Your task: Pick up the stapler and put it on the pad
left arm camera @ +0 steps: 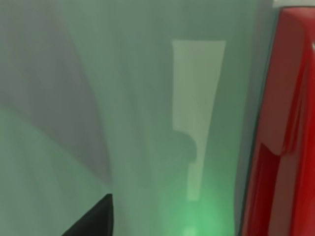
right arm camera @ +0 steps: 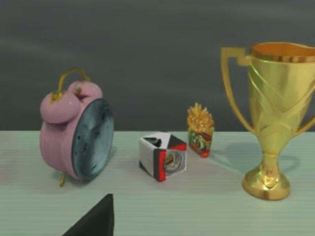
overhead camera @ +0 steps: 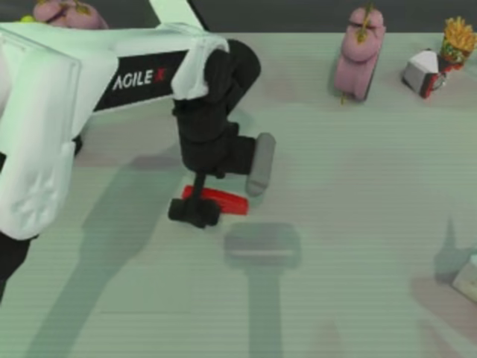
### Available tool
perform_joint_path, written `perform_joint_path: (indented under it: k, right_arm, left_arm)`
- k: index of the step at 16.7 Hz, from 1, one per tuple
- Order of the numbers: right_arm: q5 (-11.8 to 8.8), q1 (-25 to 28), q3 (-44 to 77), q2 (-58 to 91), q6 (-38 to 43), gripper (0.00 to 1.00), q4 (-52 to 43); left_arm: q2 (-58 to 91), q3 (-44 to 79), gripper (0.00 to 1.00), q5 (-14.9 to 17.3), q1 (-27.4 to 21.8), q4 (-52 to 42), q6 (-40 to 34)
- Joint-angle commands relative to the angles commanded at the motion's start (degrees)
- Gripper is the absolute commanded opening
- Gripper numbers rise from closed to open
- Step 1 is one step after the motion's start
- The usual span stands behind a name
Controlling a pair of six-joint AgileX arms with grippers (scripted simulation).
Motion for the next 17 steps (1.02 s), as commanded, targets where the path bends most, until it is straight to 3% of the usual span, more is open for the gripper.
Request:
perform_joint_path:
  k: [4, 17]
  right_arm:
    - [0.00, 0.00, 0.00, 0.00, 0.00, 1.00, 0.00]
    - [0.00, 0.00, 0.00, 0.00, 0.00, 1.00, 0.00]
  left_arm:
    - [0.10, -0.21, 1.00, 0.00, 0.00, 0.25, 0.01]
    - [0.10, -0.21, 0.02, 0.00, 0.00, 0.25, 0.01]
